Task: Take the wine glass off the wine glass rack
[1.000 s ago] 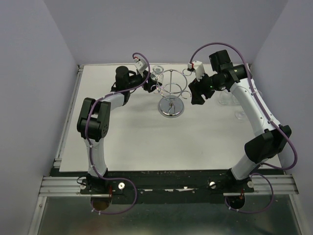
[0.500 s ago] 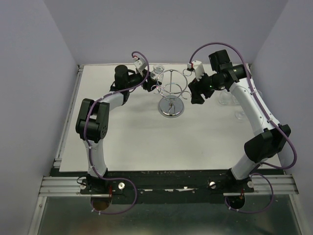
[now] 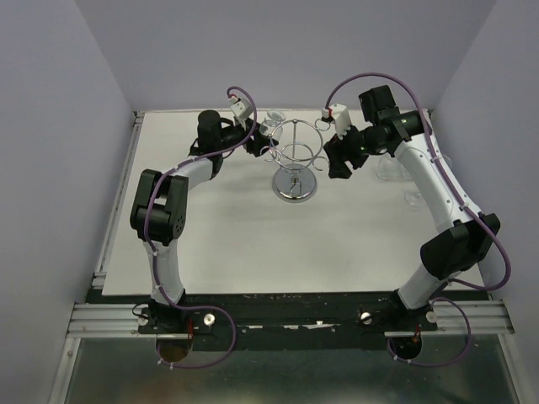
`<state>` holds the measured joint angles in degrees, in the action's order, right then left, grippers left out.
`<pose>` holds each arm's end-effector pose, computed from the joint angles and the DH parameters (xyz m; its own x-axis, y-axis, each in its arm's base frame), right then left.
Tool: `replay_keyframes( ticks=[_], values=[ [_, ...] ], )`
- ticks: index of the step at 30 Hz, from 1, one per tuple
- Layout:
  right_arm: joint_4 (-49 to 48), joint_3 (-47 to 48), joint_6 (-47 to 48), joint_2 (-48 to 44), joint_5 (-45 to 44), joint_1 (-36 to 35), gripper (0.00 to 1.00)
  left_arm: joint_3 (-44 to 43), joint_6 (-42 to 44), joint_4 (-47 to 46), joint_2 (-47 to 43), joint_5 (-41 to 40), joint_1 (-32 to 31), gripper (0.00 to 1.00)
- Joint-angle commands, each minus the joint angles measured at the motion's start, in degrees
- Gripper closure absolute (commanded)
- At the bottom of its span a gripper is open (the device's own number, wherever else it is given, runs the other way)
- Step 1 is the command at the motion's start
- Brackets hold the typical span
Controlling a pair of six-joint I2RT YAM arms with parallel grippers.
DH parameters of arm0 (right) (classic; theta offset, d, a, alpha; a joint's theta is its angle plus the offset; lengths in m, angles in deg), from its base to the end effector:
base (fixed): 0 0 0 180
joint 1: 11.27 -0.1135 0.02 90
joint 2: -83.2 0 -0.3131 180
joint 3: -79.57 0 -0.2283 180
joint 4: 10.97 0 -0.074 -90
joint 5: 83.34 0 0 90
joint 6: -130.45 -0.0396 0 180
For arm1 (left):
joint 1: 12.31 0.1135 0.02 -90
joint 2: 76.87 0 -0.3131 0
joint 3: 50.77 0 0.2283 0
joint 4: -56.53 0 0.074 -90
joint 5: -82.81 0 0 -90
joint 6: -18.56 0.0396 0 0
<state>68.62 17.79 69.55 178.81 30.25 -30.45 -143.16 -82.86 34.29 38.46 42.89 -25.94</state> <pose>0.2984 0.1206 0.4204 -0.4454 -0.6268 -0.6393 -0.8282 0.5597 0.0282 0.4434 -0.1388 0.3063 -0.1891 -0.0849 -0.9783 0.8764 0.4347 -0.2072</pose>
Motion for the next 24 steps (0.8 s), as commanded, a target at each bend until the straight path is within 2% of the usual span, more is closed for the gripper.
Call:
replay_keyframes(
  ticks=[1, 10, 17, 24],
  values=[
    [-0.37, 1.08, 0.78, 0.54, -0.92, -0.51, 0.24, -2.13, -0.18, -4.01, -3.09, 0.19, -0.17, 1.0],
    [-0.02, 0.47, 1.13, 0.36, -1.71, -1.03, 0.24, -3.36, 0.61, -3.23, -1.07, 0.71, -0.43, 0.98],
    [0.33, 0.29, 1.48, 0.63, -2.15, -1.3, 0.24, -3.81, 5.09, -0.93, 0.77, 2.38, -1.4, 0.49],
    [2.7, -0.58, 2.8, -0.69, -5.14, -1.56, 0.24, -3.8, 5.18, -5.76, 3.85, 4.14, -1.4, 0.32]
  ],
)
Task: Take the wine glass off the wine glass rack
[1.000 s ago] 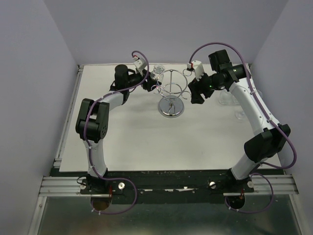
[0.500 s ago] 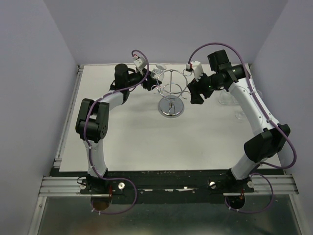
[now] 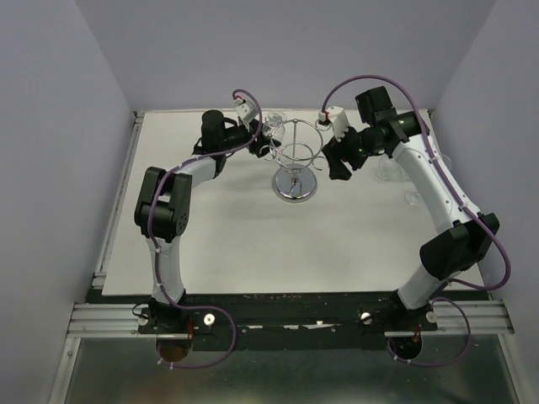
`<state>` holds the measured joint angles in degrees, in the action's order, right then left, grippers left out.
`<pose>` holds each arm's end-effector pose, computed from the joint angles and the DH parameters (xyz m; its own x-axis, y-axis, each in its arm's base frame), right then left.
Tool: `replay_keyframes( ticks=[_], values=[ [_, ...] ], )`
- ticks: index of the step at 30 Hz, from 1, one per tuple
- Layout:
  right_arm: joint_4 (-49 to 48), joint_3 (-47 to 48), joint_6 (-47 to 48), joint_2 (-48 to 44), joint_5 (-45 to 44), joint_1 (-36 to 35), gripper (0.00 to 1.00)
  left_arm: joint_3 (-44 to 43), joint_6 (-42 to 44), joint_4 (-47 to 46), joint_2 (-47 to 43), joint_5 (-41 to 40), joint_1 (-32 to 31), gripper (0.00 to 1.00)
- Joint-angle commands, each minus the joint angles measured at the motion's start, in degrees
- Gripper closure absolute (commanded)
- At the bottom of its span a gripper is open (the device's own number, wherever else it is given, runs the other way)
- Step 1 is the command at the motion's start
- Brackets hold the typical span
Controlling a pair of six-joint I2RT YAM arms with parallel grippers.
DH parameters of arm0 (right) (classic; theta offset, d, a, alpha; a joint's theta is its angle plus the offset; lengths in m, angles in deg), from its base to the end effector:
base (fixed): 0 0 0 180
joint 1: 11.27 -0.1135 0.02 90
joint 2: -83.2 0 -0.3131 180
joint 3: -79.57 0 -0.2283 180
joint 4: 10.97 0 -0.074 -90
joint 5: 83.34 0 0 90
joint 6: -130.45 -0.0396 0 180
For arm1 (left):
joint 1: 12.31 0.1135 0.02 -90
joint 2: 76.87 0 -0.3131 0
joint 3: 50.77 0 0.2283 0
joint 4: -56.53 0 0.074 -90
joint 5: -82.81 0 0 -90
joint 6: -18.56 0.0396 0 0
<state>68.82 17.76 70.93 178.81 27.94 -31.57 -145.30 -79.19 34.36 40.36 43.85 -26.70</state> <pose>0.2965 0.1250 0.4195 -0.4220 -0.6601 -0.6215 -0.8374 0.5465 -0.0118 0.4503 -0.1473 0.3029 -0.1315 -0.0538 -0.9899 0.8999 0.4123 -0.1420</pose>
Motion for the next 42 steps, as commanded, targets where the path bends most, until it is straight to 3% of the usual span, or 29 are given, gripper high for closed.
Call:
replay_keyframes(
  ticks=[1, 4, 5, 17, 21, 22, 23, 27, 29, 42],
  values=[
    [2.85, -0.83, 1.6, -0.87, -3.17, -0.54, 0.24, -1.75, 1.68, -6.53, 2.3, 3.09, -0.64, 0.28],
    [3.3, -1.44, 2.3, -1.13, -4.49, -1.24, 0.23, -2.19, 1.51, -7.5, 3.44, 2.66, -0.64, 0.19],
    [3.56, -1.62, 2.48, -1.04, -4.75, -1.59, 0.23, -2.54, 1.33, -7.85, 3.97, 2.57, -0.64, 0.02],
    [3.91, -1.44, 3.27, 0.8, -5.19, -3.26, 0.23, -2.81, -3.85, -17.34, 6.61, 2.3, -0.72, 0.02],
    [3.74, -1.44, 3.36, 1.07, -5.28, -3.35, 0.23, -2.63, -3.5, -16.03, 6.08, 3.18, -0.64, 0.16],
    [3.74, -1.44, 3.36, 0.98, -5.28, -3.35, 0.23, -2.63, -3.76, -15.42, 5.91, 3.09, -0.55, 0.26],
    [3.74, -1.53, 3.36, 1.15, -5.28, -3.35, 0.23, -2.8, -4.37, -14.81, 5.82, 3.01, -0.55, 0.48],
    [3.65, -1.79, 3.36, 1.07, -5.37, -3.44, 0.23, -1.75, -7.45, -17.34, 5.12, 4.59, -0.46, 0.74],
    [3.47, -1.97, 3.45, 0.98, -5.37, -3.44, 0.24, -0.96, -8.42, -18.48, 4.5, 4.41, -0.37, 1.0],
    [2.95, -2.32, 3.53, 0.54, -5.37, -3.7, 0.24, 0.01, -9.74, -21.3, 1.6, 0.9, 0.33, 1.0]
  ],
)
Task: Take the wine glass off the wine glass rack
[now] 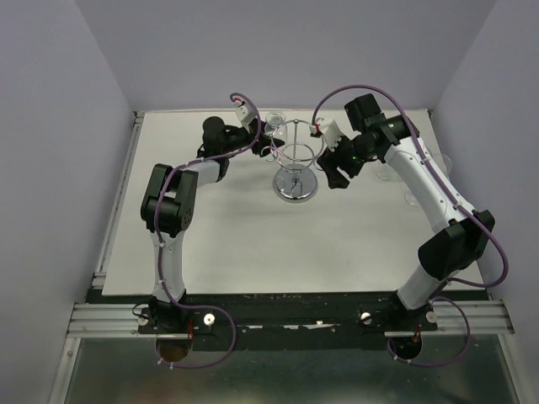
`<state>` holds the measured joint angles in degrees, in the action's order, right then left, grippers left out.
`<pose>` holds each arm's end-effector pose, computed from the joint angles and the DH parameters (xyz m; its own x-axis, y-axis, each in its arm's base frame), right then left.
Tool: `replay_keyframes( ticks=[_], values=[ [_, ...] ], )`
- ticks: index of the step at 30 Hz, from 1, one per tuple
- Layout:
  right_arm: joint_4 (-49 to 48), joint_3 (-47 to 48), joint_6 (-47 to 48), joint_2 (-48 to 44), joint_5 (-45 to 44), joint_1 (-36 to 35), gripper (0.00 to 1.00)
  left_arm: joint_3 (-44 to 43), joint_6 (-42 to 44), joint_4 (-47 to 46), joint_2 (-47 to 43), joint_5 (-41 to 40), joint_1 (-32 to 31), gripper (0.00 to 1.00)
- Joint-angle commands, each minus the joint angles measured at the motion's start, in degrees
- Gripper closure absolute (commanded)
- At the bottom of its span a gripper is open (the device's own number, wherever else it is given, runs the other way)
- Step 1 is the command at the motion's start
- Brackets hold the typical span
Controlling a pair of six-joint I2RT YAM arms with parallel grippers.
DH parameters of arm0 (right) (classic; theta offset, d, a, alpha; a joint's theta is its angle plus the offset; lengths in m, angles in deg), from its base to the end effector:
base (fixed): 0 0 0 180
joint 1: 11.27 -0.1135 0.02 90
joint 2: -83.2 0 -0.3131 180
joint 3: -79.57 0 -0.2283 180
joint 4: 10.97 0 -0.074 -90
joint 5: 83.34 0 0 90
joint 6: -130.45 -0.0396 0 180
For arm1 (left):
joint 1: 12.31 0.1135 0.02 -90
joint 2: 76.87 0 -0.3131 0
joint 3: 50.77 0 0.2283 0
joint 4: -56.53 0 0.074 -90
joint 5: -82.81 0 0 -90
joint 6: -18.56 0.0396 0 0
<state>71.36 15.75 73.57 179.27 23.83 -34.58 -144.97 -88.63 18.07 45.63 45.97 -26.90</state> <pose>0.2889 0.1372 0.4044 -0.4049 -0.7429 -0.5331 -0.8664 0.4980 -0.0359 0.4618 -0.1530 0.2866 -0.1069 -0.1553 -0.9821 0.9230 0.3516 -0.1560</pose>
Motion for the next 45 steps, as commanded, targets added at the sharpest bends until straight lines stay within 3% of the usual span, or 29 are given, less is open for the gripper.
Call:
replay_keyframes(
  ticks=[1, 19, 28, 32, 39, 45],
  values=[
    [0.5, -0.57, 0.98, 0.08, -1.35, -0.77, 0.24, -0.15, -0.21, -5.11, -3.76, -1.22, 0.61, 1.0],
    [0.06, -0.05, 1.42, 0.34, -1.26, -1.12, 0.23, -4.97, 6.73, 5.43, -2.79, -8.16, 1.76, 1.0],
    [-0.56, -1.1, 2.12, -0.18, -0.82, -1.12, 0.23, -6.3, 3.13, 7.63, -3.05, -10.71, 3.16, 1.0],
    [-0.56, 0.12, 2.38, -0.09, -0.91, -1.04, 0.24, -5.51, -3.36, 11.41, -4.19, -13.35, 4.83, 1.0],
    [-2.31, 0.14, 4.22, -3.6, -3.72, -1.04, 0.23, 2.83, -8.11, 22.29, -14.55, -13.7, 8.96, 1.0],
    [-8.8, -9.43, 8.44, -12.47, -8.72, -0.95, 0.23, 10.39, -14.89, 33.63, -24.66, -12.21, 10.63, 1.0]
  ],
)
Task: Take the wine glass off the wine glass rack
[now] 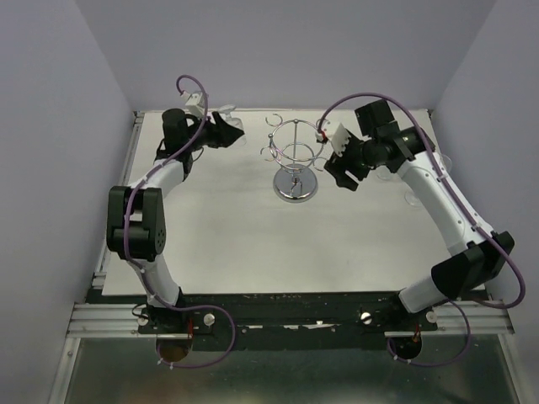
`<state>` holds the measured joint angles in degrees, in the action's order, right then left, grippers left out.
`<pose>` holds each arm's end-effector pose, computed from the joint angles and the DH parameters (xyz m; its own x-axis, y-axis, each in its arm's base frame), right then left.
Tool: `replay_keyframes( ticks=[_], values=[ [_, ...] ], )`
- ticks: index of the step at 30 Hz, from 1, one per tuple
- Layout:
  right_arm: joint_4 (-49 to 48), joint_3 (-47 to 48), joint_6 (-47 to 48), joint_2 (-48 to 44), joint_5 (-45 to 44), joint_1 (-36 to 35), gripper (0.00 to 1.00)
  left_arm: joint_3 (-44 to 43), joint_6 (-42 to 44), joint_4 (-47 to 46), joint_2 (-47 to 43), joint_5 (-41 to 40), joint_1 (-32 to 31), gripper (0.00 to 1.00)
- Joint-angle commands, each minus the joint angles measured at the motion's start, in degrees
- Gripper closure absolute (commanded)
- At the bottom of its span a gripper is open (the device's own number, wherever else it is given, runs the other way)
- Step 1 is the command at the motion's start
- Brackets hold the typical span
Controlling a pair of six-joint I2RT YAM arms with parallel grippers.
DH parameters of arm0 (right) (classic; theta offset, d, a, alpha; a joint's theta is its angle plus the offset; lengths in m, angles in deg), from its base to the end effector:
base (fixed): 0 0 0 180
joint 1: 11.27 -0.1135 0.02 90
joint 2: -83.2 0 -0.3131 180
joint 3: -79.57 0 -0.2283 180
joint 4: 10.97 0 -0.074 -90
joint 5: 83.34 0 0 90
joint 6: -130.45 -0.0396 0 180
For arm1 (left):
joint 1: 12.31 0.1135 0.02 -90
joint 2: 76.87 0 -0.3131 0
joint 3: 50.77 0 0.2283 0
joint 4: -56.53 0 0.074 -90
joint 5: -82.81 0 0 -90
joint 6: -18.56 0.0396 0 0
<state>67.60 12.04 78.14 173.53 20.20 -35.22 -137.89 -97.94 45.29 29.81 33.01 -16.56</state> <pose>0.2663 0.1284 0.4189 -0.2890 -0.7787 -0.5568 -0.8715 0.4547 -0.1837 0.4251 -0.0572 0.3219 -0.4386 -0.3092 -0.8438 0.5563 0.6441 -0.5251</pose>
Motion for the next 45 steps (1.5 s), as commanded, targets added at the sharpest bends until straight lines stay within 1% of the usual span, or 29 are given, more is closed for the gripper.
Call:
replay_keyframes(
  ticks=[1, 4, 7, 9, 11, 12, 14, 15, 17, 18, 20, 23, 26, 29, 32, 34, 37, 40, 42, 44, 45],
  values=[
    [-6.8, -8.09, 4.66, -8.57, -5.97, -0.31, 0.23, 4.1, -5.67, 9.14, -10.24, 1.1, 0.3, 1.0],
    [-10.67, -16.34, 5.81, -13.32, -6.86, -0.31, 0.22, 4.99, -6.28, 18.45, -12.98, 4.52, 0.3, 1.0],
    [-10.69, -22.42, 5.64, -16.23, -1.61, -0.31, 0.23, 4.82, -8.99, 25.14, -11.32, 14.69, 0.47, 1.0],
    [-10.68, -25.15, 5.2, -17.54, 2.79, -0.31, 0.25, 5.6, -14.69, 29.97, -9.39, 19.37, 0.47, 1.0],
    [-15.93, -29.18, 2.92, -20.17, 3.77, -0.31, 0.26, 10.68, -20.4, 23.97, -10.86, 21.75, 0.65, 1.0],
    [-19.0, -31.81, 2.74, -21.75, 5.25, -0.31, 0.26, 12.01, -21.3, 23.06, -11.13, 22.45, 0.73, 1.0],
    [-25.5, -36.56, 2.22, -25.18, 8.68, -0.4, 0.26, 13.16, -22.79, 24.71, -10.26, 24.21, 0.74, 1.0],
    [-28.76, -39.02, 1.43, -26.94, 10.78, -0.49, 0.27, 14.56, -24.98, 23.16, -9.91, 25.26, 0.74, 1.0],
    [-34.91, -42.72, 0.11, -28.88, 13.6, -1.1, 0.29, 19.12, -31.21, 15.97, -10.08, 26.32, 0.74, 1.0],
    [-37.03, -44.39, -1.03, -29.24, 14.84, -1.63, 0.32, 20.97, -34.2, 13.24, -10.08, 26.5, 0.74, 1.0],
    [-40.11, -45.72, -2.44, -28.45, 16.69, -3.38, 0.36, 24.23, -38.52, 8.22, -10.43, 26.5, 0.74, 1.0],
    [-46.61, -48.61, -3.15, -26.7, 15.13, -8.64, 0.39, 26.34, -37.58, 10.65, -11.39, 26.06, 0.74, 1.0],
    [-57.75, -53.36, -3.85, -25.9, 11.69, -14.53, 0.4, 28.19, -36.78, 12.41, -11.66, 27.29, 0.82, 1.0],
    [-70.06, -56.88, -4.03, -23.8, 9.58, -18.49, 0.39, 29.34, -36.78, 13.91, -11.66, 28.17, 1.0, 1.0],
    [-80.0, -57.5, -7.18, -19.15, 5.89, -21.31, 0.39, 29.34, -37.04, 14.52, -12.1, 28.87, 1.0, 1.0],
    [-84.66, -56.8, -9.47, -15.72, 4.57, -22.72, 0.39, 29.34, -37.22, 15.05, -12.45, 29.14, 1.17, 1.0],
    [-91.61, -56.27, -10.36, -10.8, 2.11, -25.7, 0.39, 29.69, -38.18, 15.49, -12.72, 29.23, 1.61, 1.0],
    [-97.5, -56.36, -12.55, -7.01, 2.02, -27.46, 0.39, 30.48, -40.99, 15.5, -12.45, 29.05, 2.23, 1.0],
    [-98.83, -55.49, -12.82, -4.38, 1.32, -28.87, 0.39, 31.44, -43.62, 14.53, -12.72, 28.88, 2.84, 1.0],
    [-99.89, -53.82, -16.66, -1.83, -2.27, -29.05, 0.4, 33.11, -46.61, 12.69, -13.07, 28.35, 3.46, 1.0],
    [-99.28, -52.16, -19.04, -0.43, -5.51, -29.05, 0.41, 33.73, -47.41, 12.59, -13.24, 28.0, 3.72, 1.0]
  ],
)
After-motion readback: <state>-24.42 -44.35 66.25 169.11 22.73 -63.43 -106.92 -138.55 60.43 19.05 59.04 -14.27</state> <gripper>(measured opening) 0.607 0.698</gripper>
